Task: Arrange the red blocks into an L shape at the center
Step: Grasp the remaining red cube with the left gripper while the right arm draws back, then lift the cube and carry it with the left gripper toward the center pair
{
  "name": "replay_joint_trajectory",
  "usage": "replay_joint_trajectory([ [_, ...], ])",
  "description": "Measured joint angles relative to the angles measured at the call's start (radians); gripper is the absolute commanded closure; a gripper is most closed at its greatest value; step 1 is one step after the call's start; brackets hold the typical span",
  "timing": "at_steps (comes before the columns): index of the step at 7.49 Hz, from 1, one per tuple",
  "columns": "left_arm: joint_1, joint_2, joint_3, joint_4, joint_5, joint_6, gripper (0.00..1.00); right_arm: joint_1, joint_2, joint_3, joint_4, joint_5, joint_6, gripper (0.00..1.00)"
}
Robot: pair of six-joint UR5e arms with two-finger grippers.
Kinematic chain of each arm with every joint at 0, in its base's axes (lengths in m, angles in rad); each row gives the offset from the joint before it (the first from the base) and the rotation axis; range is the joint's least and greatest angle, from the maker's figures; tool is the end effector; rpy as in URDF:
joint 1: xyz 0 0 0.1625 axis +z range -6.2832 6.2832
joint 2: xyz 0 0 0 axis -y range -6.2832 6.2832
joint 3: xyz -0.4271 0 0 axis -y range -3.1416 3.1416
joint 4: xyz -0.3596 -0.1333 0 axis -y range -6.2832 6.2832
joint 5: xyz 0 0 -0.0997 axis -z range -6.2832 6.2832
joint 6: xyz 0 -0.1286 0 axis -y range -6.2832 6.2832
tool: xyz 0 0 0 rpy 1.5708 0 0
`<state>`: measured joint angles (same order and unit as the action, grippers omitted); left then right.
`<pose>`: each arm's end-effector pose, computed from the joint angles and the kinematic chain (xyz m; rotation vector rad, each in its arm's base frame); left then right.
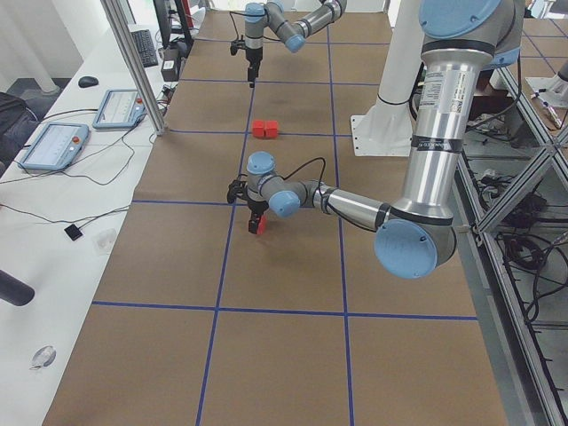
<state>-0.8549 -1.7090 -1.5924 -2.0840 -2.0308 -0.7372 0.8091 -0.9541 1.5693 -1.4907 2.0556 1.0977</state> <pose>0.3124 -0.4753 0.5563 0.2001 0.7695 0.1346 -0.4232 -0.5501 0.3269 0.0349 -0.8240 0.1483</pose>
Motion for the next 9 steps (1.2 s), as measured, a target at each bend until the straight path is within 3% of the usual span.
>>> replay_joint_trajectory([
  [7, -0.001, -0.021, 0.018, -0.004, 0.000, 0.002, 0.14, -0.016, 0.002, 0.000, 0.003, -0.007, 0.014, 0.01],
  [8, -0.001, -0.021, 0.019, -0.004, 0.000, 0.002, 0.38, -0.018, 0.002, -0.001, 0.003, -0.008, 0.014, 0.01],
  [9, -0.003, -0.021, 0.020, -0.004, 0.000, 0.001, 0.73, -0.020, 0.001, -0.001, 0.003, -0.008, 0.014, 0.01],
])
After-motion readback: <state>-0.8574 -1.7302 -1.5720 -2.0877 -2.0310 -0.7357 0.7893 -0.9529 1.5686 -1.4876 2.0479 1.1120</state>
